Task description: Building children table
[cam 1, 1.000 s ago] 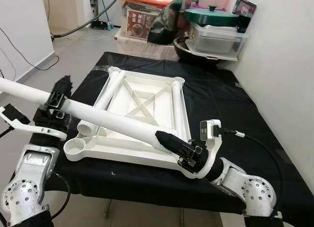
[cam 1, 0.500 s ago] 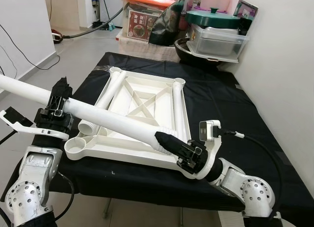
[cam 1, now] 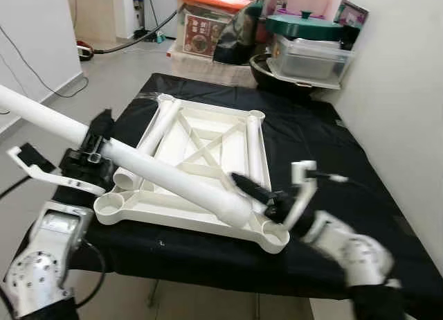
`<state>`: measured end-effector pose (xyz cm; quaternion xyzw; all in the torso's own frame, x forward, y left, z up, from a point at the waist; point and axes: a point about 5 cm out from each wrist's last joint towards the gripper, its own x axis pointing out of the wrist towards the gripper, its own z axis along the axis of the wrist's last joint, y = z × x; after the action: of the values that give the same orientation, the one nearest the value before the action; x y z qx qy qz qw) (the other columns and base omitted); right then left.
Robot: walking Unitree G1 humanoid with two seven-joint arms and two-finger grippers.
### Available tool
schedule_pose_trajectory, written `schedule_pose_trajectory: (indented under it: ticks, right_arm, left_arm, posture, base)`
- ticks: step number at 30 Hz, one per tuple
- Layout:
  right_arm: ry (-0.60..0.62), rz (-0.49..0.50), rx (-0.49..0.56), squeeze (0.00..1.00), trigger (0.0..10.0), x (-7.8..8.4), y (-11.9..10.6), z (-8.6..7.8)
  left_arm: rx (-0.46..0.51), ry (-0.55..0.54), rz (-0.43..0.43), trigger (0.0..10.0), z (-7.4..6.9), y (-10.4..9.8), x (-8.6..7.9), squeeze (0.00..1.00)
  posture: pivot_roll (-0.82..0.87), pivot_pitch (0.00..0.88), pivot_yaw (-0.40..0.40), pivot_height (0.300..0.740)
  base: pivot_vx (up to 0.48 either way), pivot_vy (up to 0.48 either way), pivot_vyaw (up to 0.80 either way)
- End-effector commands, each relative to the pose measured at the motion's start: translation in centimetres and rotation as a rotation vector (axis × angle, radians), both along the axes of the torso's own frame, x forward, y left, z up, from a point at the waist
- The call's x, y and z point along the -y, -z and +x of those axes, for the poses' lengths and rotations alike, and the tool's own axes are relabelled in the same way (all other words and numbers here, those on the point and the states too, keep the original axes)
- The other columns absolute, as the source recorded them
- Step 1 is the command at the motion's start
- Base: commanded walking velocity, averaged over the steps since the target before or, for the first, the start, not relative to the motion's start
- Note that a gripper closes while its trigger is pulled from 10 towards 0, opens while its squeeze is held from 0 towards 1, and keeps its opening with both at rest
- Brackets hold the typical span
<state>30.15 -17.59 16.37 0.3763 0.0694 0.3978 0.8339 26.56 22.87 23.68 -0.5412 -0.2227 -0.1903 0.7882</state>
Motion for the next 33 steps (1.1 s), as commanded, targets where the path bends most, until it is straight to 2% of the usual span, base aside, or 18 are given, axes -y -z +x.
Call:
schedule_pose_trajectory:
  ticks: [1, 2, 3, 4, 5, 6, 8, 9, 10, 12, 13, 14, 16, 17, 20, 22, 29, 33]
  right_arm:
    - [0.036, -0.029, 0.036, 0.91, 10.0, 1.5, -1.0, 0.6]
    - [0.036, -0.029, 0.036, 0.91, 10.0, 1.5, -1.0, 0.6]
    - [0.044, -0.048, 0.071, 0.55, 10.0, 2.2, -2.0, 0.9]
    - [0.044, -0.048, 0.071, 0.55, 10.0, 2.2, -2.0, 0.9]
    - [0.019, -0.053, 0.112, 0.0, 10.0, 2.2, -3.2, 1.1]
    - [-0.03, -0.051, 0.144, 0.0, 10.0, 1.6, -4.2, 1.1]
    - [-0.03, -0.051, 0.144, 0.0, 10.0, 1.6, -4.2, 1.1]
    - [-0.119, -0.071, 0.18, 0.0, 10.0, 0.3, -5.0, 0.8]
    - [-0.119, -0.071, 0.18, 0.0, 10.0, 0.3, -5.0, 0.8]
    - [-0.358, -0.171, 0.275, 0.0, 10.0, -3.3, -6.6, -0.6]
    - [-0.358, -0.171, 0.275, 0.0, 10.0, -3.3, -6.6, -0.6]
    - [-0.441, -0.261, 0.309, 0.0, 10.0, -4.8, -6.5, -1.0]
    - [-0.51, -0.4, 0.325, 0.0, 10.0, -6.2, -5.6, -1.3]
    - [-0.523, -0.453, 0.322, 0.0, 10.0, -6.5, -5.0, -1.2]
    - [-0.556, -0.476, 0.31, 0.0, 10.0, -7.1, -4.4, -1.4]
    - [-0.602, -0.5, 0.296, 0.0, 10.0, -8.1, -3.8, -1.8]
    - [-0.61, -0.571, 0.231, 0.0, 10.0, -10.0, -3.9, -1.3]
    - [-0.643, -0.594, 0.24, 0.0, 10.0, -10.8, -4.5, -1.3]
  left_arm:
    - [0.007, 0.029, 0.041, 0.0, 0.1, -0.3, 0.4, 0.0]
    - [0.007, 0.029, 0.041, 0.0, 0.1, -0.3, 0.4, 0.0]
    - [0.001, 0.043, 0.063, 0.0, 0.1, -0.2, 0.7, 0.0]
    - [0.001, 0.043, 0.063, 0.0, 0.1, -0.2, 0.7, 0.0]
    - [-0.002, 0.067, 0.079, 0.0, 0.2, -0.1, 1.2, 0.0]
    - [-0.003, 0.091, 0.09, 0.0, 0.3, 0.0, 1.7, 0.0]
    - [-0.003, 0.091, 0.09, 0.0, 0.3, 0.0, 1.7, 0.0]
    - [-0.001, 0.122, 0.101, 0.0, 0.4, 0.0, 2.3, 0.0]
    - [-0.001, 0.122, 0.101, 0.0, 0.4, 0.0, 2.3, 0.0]
    - [-0.002, 0.197, 0.145, 0.0, 0.7, 0.1, 4.0, 0.0]
    - [-0.002, 0.197, 0.145, 0.0, 0.7, 0.1, 4.0, 0.0]
    - [-0.004, 0.219, 0.159, 0.0, 0.8, 0.2, 4.6, 0.0]
    - [-0.011, 0.237, 0.169, 0.0, 1.0, 0.4, 5.4, 0.0]
    - [-0.015, 0.242, 0.17, 0.0, 1.1, 0.4, 5.6, 0.0]
    - [-0.014, 0.256, 0.171, 0.0, 1.0, 0.5, 6.0, 0.0]
    - [-0.014, 0.28, 0.18, 0.0, 1.0, 0.5, 6.8, 0.0]
    - [-0.02, 0.364, 0.233, 0.0, 0.7, 0.8, 8.6, 0.0]
    - [-0.022, 0.405, 0.27, 0.0, 0.8, 1.1, 9.6, 0.0]
  posture:
    - [0.07, 0.0, -0.137, 0.74]
    - [0.07, 0.0, -0.137, 0.74]
    - [0.07, 0.0, -0.137, 0.74]
    - [0.07, 0.0, -0.137, 0.74]
    - [0.07, 0.0, -0.129, 0.74]
    - [0.07, 0.0, -0.123, 0.74]
    - [0.07, 0.0, -0.123, 0.74]
    - [0.06, 0.0, -0.119, 0.74]
    - [0.06, 0.0, -0.119, 0.74]
    - [0.07, 0.0, -0.122, 0.74]
    - [0.07, 0.0, -0.122, 0.74]
    - [0.07, 0.0, -0.124, 0.74]
    - [0.08, 0.0, -0.127, 0.74]
    - [0.08, 0.0, -0.127, 0.74]
    - [0.08, 0.0, -0.127, 0.74]
    - [0.09, 0.0, -0.132, 0.74]
    - [0.09, 0.0, -0.118, 0.74]
    - [0.09, 0.0, -0.113, 0.74]
  base:
    - [0.0, 0.0, 0.0]
    - [0.0, 0.0, 0.0]
    - [0.0, 0.0, 0.0]
    - [0.0, 0.0, 0.0]
    - [0.0, 0.0, 0.0]
    - [0.0, 0.0, 0.0]
    - [0.0, 0.0, 0.0]
    - [0.0, 0.0, 0.0]
    - [0.0, 0.0, 0.0]
    - [0.0, 0.0, 0.0]
    - [0.0, 0.0, 0.0]
    - [0.0, 0.0, 0.0]
    - [0.0, 0.0, 0.0]
    - [0.0, 0.0, 0.0]
    - [0.0, 0.0, 0.0]
    - [0.0, 0.0, 0.0]
    - [0.0, 0.0, 0.0]
    - [0.0, 0.0, 0.0]
